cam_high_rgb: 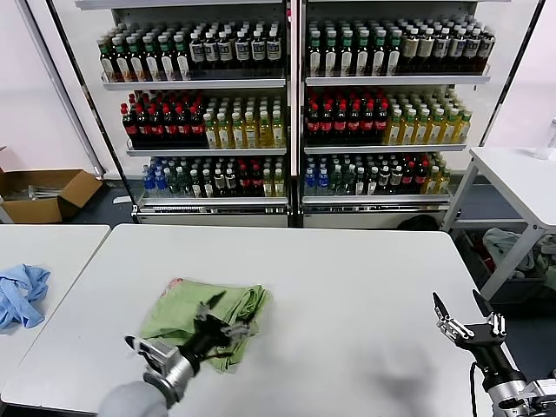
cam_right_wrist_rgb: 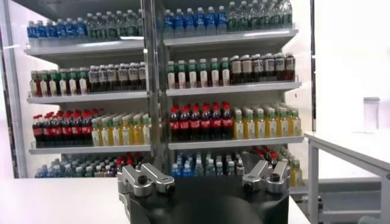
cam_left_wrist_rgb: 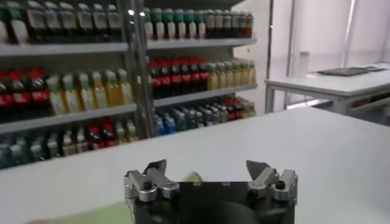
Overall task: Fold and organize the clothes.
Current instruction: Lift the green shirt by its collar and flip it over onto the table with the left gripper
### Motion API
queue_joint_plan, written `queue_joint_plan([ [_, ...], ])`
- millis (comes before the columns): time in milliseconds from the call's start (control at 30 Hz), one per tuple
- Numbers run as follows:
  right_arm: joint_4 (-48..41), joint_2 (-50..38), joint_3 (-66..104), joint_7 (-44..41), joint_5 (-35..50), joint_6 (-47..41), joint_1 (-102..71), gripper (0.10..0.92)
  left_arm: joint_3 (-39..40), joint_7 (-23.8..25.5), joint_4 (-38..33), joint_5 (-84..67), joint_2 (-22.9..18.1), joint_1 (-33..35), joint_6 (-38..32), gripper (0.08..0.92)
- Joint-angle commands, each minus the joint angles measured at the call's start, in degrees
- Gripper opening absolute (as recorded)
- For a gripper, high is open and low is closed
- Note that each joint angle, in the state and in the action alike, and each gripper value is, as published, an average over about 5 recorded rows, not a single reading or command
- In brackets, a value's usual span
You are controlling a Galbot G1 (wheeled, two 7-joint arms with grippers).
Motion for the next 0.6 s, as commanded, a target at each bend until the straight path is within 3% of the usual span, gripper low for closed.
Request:
queue_joint_plan([
  [33, 0.1, 0.0, -0.1, 0.0, 0.1, 0.0, 0.0, 0.823, -16.6, -0.5, 3.5, -11.9, 7.4, -0.8, 3.9, 0.821],
  [300, 0.5, 0.1, -0.5, 0.0, 0.0, 0.0, -0.1, 0.823, -14.9, -0.9, 16.7, -17.8, 8.8, -2.0, 3.7, 0.823],
  [600, 0.6, -0.1, -0.6, 0.0, -0.3, -0.3, -0.1, 0.823, -10.2, -1.5, 20.5, -18.9, 5.4, -2.7, 4.1, 0.823],
])
